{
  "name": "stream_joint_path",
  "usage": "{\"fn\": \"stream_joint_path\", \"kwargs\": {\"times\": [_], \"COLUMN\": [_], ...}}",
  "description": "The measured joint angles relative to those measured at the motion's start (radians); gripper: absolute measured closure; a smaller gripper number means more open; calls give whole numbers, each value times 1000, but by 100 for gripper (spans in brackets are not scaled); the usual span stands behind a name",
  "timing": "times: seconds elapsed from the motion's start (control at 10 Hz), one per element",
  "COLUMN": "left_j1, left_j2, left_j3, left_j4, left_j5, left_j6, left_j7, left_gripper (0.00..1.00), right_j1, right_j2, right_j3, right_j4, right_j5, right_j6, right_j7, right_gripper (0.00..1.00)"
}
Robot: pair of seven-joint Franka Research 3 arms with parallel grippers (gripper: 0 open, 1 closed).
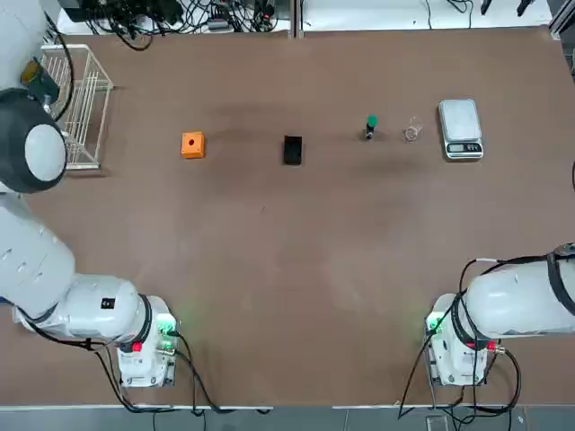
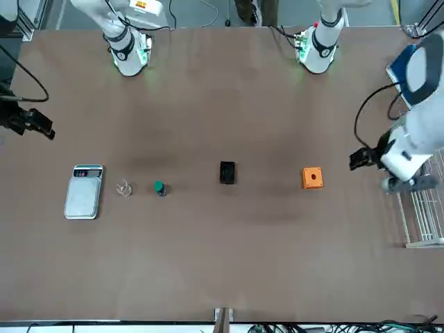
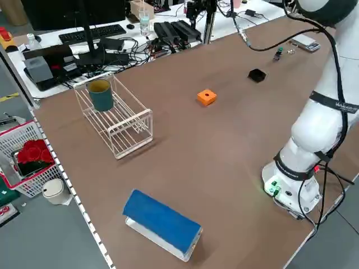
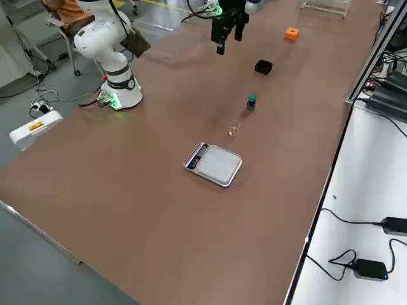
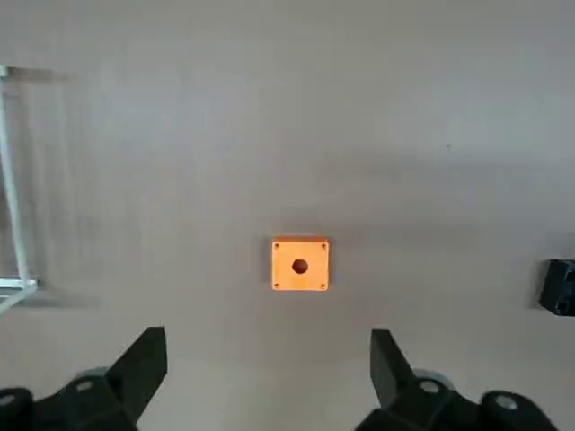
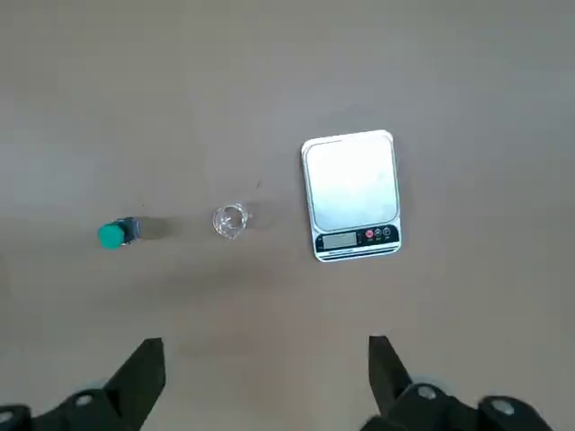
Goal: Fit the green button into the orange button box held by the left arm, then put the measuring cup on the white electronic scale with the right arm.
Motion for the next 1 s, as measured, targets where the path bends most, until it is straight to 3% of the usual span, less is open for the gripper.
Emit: {"fn": "stream_joint_path", "kwargs": {"times": [0.3, 0.7, 1.0], "left_j1": [-34, -95, -115], "left_j2": [10, 18, 47], "left_j3": [-5, -8, -8], "left_j4": [-142, -357, -464], "left_j5": [0, 5, 92], "left_j6": [174, 431, 553], "left_j7": [-54, -100, -181], "left_gripper": [0, 1, 2], "right_j1": [10, 47, 93], "right_j2": [13, 112, 166], "right_j3": [17, 90, 110], "right_j4": [-85, -148, -294], "right_j5": [25, 26, 26], "right_j6": [115, 271, 510], "right_j7": [33, 110, 130], "right_gripper": [0, 0, 0]}}
